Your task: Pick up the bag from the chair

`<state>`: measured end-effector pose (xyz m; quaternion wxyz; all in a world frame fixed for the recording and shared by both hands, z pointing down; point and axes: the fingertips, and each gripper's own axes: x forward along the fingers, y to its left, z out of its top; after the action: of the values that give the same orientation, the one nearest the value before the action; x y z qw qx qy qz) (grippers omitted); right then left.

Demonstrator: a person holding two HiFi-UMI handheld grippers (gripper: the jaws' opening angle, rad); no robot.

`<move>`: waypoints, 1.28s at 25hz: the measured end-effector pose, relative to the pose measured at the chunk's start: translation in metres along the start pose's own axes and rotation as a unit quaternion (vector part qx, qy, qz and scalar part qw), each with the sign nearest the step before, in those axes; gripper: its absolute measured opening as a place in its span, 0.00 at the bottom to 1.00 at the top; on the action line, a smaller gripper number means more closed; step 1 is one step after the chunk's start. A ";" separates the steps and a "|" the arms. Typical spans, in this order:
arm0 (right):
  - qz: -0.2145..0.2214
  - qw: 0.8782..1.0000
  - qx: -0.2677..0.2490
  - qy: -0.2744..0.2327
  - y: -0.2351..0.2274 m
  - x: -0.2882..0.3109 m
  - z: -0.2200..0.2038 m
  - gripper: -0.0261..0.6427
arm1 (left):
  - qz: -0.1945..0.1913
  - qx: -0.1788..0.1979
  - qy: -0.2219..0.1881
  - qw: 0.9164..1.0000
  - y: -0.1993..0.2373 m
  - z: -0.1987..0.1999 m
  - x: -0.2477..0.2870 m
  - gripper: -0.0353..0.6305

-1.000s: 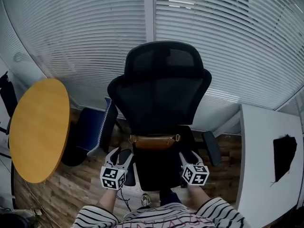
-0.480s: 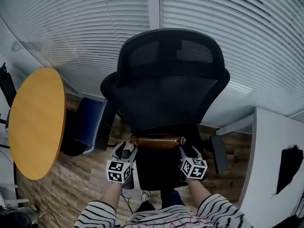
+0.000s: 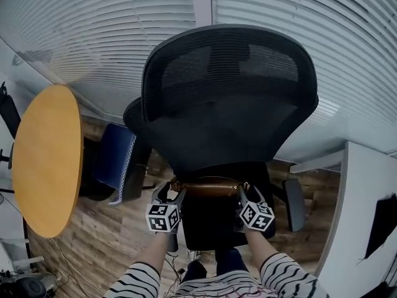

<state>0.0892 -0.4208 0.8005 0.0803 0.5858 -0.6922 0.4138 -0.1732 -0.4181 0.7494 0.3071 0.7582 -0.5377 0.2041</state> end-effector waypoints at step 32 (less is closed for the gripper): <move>0.002 0.999 -0.012 -0.033 0.034 -0.095 0.019 0.21 | -0.024 0.029 -0.042 0.998 -0.040 0.017 -0.057 0.24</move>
<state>0.0954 -0.3632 0.7157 0.0638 0.5968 -0.7006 0.3859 -0.1550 -0.3808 0.6904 0.2670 0.7872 -0.5259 0.1803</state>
